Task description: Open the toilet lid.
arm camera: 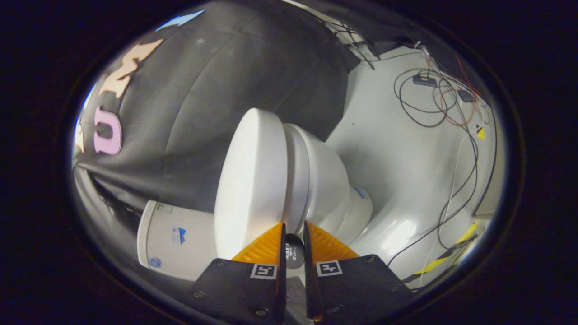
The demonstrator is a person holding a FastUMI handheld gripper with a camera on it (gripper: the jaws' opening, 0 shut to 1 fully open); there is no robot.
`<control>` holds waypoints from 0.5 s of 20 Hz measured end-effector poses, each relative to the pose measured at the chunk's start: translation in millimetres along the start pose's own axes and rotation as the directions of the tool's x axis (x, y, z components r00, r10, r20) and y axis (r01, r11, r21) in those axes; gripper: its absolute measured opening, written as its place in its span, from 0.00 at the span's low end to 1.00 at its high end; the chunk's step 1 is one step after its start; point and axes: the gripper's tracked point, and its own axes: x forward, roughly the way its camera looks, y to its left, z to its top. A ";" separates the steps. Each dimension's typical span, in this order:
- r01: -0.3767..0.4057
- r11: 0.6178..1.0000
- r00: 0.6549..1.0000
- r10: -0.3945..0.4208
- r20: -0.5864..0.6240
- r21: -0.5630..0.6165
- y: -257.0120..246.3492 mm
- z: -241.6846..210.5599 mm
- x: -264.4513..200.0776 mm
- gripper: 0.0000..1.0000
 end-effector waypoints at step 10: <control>0.007 0.986 1.000 -0.007 -0.004 -0.168 10.2 0.1 15.2 0.07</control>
